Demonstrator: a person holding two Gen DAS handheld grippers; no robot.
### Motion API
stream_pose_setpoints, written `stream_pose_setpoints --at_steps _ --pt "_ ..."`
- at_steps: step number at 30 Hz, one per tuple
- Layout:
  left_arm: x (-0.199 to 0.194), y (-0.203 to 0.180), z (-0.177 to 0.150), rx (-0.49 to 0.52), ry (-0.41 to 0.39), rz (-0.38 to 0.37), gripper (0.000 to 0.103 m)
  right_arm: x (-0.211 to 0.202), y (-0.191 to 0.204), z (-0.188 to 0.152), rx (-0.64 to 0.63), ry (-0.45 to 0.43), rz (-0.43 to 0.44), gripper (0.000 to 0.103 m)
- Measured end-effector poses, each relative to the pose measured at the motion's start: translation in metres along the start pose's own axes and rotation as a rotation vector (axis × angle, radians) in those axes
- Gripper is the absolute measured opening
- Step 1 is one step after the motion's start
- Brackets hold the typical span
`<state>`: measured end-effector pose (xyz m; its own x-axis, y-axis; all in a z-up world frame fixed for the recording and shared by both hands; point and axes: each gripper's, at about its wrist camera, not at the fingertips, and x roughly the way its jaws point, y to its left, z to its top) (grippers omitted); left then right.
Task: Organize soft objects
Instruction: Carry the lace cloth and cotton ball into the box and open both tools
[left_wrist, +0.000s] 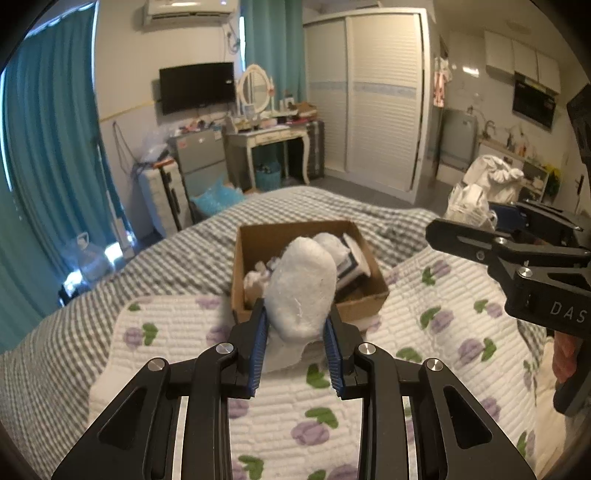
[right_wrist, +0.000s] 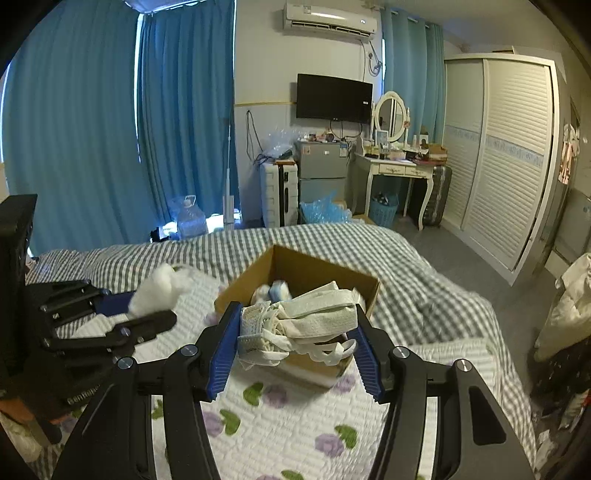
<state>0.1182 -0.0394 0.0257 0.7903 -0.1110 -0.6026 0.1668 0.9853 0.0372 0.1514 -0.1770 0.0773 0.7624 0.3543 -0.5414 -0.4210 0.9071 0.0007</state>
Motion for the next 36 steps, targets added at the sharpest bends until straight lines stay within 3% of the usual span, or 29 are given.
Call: stream_pose_setpoints --at_steps 7,15,16,17,18,19,22,26,27,28,29,36 --pt "0.06 0.004 0.017 -0.016 0.038 -0.022 0.028 0.046 -0.013 0.021 0.028 0.004 -0.001 0.057" --pt "0.148 0.024 0.02 -0.042 0.087 -0.06 0.032 0.136 -0.036 0.02 0.078 0.073 0.008 0.057" --pt "0.157 0.024 0.02 -0.033 0.098 -0.04 0.037 0.146 -0.04 0.017 0.082 0.083 0.014 0.057" --pt "0.163 0.025 0.02 -0.023 0.105 -0.017 0.055 0.159 -0.043 0.015 0.079 0.098 0.014 0.057" --pt "0.167 0.025 0.02 -0.012 0.098 0.0 0.063 0.168 -0.044 0.012 0.075 0.108 0.011 0.057" --pt "0.17 0.026 0.02 -0.001 0.077 0.019 0.073 0.177 -0.046 0.009 0.072 0.116 0.01 0.057" --pt "0.175 0.027 0.017 0.018 0.042 0.057 0.073 0.201 -0.051 0.007 0.078 0.122 0.016 0.057" --pt "0.179 0.033 0.012 0.013 0.03 0.05 0.073 0.228 -0.054 0.007 0.089 0.122 0.022 0.059" --pt "0.179 0.033 0.011 0.014 0.026 0.047 0.073 0.231 -0.052 0.008 0.088 0.12 0.018 0.061" --pt "0.177 0.033 0.009 0.02 0.019 0.047 0.073 0.234 -0.051 0.01 0.09 0.111 0.012 0.071" --pt "0.175 0.033 0.009 0.026 0.011 0.053 0.073 0.235 -0.051 0.012 0.103 0.095 0.004 0.085" --pt "0.137 0.024 0.018 0.051 -0.049 0.076 0.073 0.187 -0.054 0.034 0.153 0.025 -0.037 0.086"
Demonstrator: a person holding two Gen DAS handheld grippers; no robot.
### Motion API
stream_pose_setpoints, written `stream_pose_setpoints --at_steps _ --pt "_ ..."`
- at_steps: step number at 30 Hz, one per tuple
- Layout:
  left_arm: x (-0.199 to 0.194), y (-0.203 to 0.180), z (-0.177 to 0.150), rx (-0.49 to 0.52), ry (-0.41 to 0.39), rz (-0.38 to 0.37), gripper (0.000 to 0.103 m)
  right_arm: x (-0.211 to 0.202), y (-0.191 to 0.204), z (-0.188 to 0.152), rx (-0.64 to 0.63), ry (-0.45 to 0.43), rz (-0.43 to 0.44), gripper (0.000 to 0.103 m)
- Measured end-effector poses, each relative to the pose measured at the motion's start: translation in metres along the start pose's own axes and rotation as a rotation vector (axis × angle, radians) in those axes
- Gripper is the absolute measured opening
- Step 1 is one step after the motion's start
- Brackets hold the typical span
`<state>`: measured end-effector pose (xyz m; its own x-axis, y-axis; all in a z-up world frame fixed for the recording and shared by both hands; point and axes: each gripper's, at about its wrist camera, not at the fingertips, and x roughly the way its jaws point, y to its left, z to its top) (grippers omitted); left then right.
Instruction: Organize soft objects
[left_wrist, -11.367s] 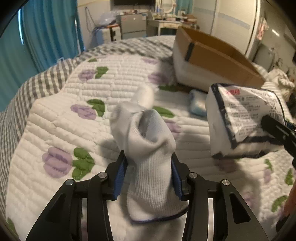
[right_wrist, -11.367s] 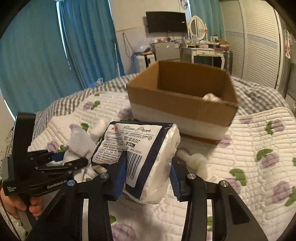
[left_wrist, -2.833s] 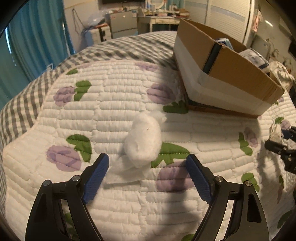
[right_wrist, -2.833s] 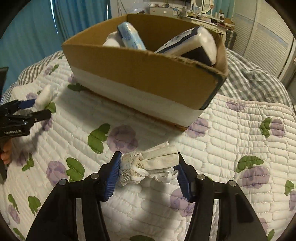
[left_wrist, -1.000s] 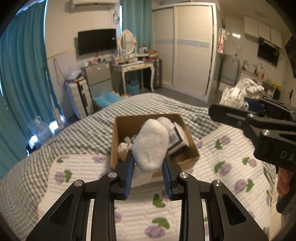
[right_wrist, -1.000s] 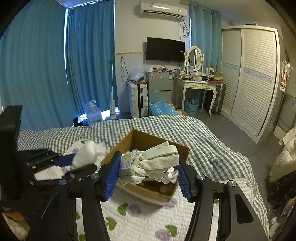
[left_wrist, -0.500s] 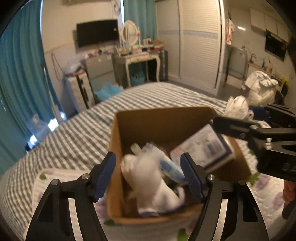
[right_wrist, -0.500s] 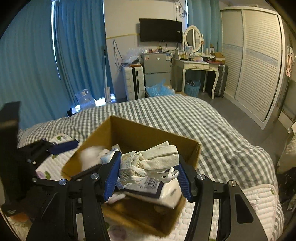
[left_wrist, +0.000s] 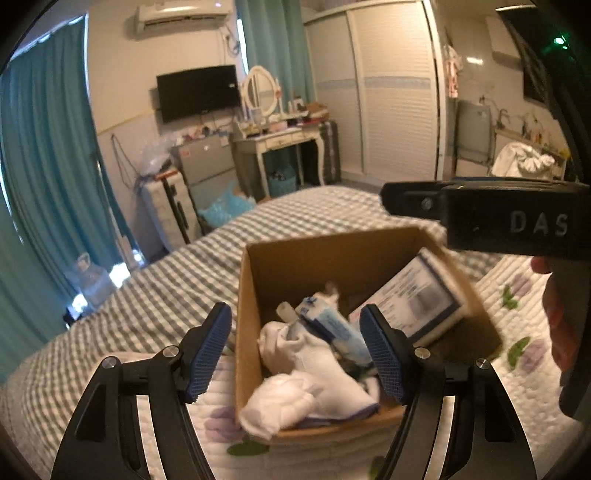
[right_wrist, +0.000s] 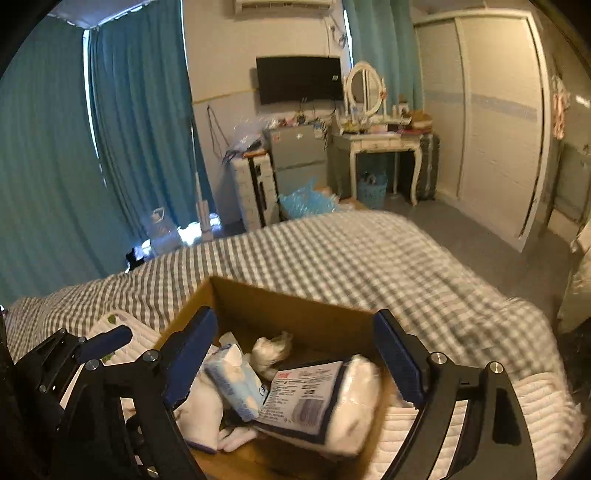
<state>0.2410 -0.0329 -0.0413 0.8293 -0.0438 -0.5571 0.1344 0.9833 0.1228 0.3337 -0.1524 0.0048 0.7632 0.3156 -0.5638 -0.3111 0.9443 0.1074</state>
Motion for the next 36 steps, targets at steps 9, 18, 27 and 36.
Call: stream_pose_setpoints --at_steps 9,18,27,36 --pt "-0.15 -0.001 0.05 -0.012 -0.226 0.07 0.073 -0.162 0.009 0.042 -0.031 -0.155 -0.051 0.086" --pt "-0.294 0.003 0.056 -0.026 -0.486 0.075 0.092 -0.316 0.031 0.029 -0.045 -0.321 -0.101 0.103" --pt "-0.301 0.009 0.003 -0.072 -0.495 0.074 0.092 -0.354 0.05 -0.04 -0.012 -0.449 -0.062 0.103" --pt "-0.209 0.026 -0.064 -0.161 -0.408 0.107 0.092 -0.24 0.058 -0.117 0.028 -0.39 -0.058 0.103"
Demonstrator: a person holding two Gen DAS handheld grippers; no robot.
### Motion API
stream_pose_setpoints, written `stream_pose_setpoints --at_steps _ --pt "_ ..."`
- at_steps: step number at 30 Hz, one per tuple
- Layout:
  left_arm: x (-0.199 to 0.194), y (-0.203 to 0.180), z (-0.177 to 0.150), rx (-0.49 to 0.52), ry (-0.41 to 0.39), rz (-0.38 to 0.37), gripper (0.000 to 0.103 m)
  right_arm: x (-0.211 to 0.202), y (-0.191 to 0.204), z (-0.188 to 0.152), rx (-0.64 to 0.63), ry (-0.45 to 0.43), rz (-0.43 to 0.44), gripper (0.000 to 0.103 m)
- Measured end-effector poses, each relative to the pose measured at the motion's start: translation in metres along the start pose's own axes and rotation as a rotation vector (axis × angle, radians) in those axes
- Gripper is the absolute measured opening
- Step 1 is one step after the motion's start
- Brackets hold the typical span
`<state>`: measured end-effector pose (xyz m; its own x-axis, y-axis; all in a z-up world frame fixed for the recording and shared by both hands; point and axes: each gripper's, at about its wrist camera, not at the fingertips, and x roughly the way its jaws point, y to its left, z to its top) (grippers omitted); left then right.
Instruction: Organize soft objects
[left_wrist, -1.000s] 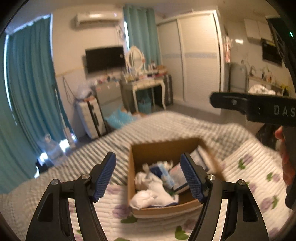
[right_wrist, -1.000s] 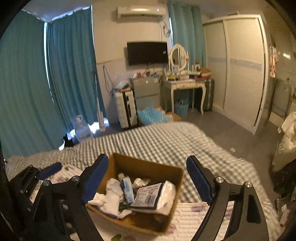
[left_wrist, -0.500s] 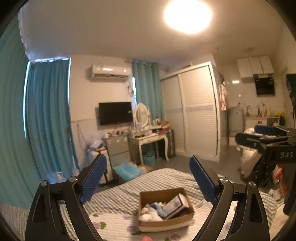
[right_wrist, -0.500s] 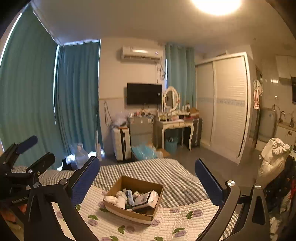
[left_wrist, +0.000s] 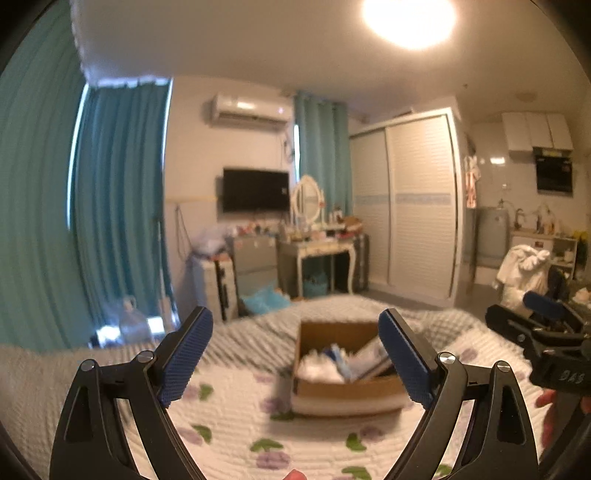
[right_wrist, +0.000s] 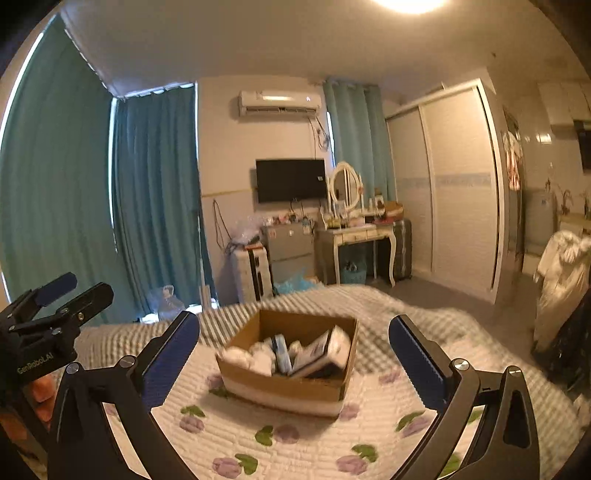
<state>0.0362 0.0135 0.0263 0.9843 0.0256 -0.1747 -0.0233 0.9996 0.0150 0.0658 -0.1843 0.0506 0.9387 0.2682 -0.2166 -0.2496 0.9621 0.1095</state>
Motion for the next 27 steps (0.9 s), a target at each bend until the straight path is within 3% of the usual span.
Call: stream_pose_setpoints --at_steps 7,12,27 --pt "0.024 -0.009 -0.045 0.046 0.109 -0.005 0.092 0.038 -0.007 -0.057 -0.001 0.071 -0.053 0.103" --pt "0.021 -0.016 -0.047 0.083 0.113 0.011 0.092 0.042 -0.015 -0.062 -0.006 0.091 -0.065 0.103" --pt "0.023 0.001 -0.057 0.01 0.149 -0.003 0.092 0.039 -0.017 -0.064 0.004 0.075 -0.053 0.103"
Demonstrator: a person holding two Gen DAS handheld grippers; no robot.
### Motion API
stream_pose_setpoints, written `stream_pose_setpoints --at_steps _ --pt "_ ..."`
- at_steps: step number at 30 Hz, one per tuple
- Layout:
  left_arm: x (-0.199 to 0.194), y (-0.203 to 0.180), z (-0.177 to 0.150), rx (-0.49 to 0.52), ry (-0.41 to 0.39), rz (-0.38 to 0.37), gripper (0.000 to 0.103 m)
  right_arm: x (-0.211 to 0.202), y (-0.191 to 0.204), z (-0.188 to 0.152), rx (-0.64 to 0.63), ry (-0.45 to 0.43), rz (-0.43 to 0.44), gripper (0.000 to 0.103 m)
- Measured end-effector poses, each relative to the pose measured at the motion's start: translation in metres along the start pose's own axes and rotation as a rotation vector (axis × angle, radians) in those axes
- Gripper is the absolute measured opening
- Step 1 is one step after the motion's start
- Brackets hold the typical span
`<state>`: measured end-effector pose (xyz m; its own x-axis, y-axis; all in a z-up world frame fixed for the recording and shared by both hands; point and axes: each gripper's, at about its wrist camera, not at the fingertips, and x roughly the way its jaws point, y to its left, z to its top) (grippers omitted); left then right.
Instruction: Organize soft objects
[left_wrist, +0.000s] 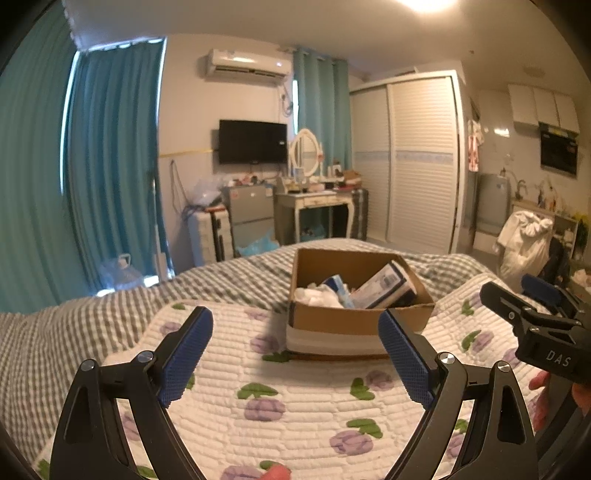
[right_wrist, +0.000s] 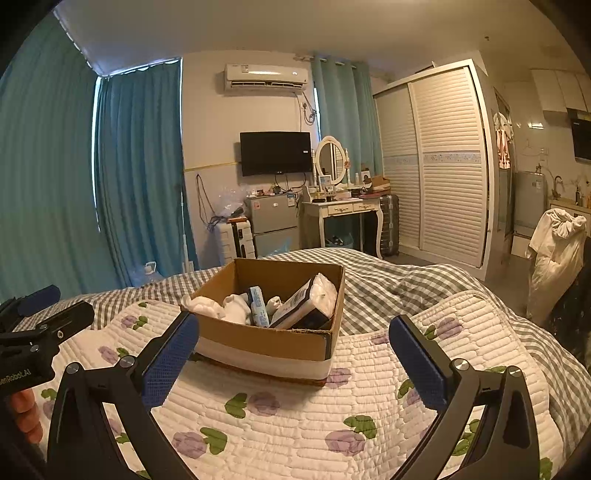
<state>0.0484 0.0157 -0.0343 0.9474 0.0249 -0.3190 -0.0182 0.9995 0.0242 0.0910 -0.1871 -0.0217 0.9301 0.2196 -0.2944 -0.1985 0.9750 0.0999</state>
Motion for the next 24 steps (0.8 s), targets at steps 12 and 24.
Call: stream_pose_setpoints --at_steps 12,24 --pt "-0.001 0.0 0.0 0.001 0.007 -0.014 0.092 0.001 0.005 -0.002 -0.008 -0.01 0.004 0.103" --pt "-0.001 -0.001 0.0 0.009 0.01 -0.021 0.092 0.001 0.011 -0.006 -0.028 -0.006 0.002 0.103"
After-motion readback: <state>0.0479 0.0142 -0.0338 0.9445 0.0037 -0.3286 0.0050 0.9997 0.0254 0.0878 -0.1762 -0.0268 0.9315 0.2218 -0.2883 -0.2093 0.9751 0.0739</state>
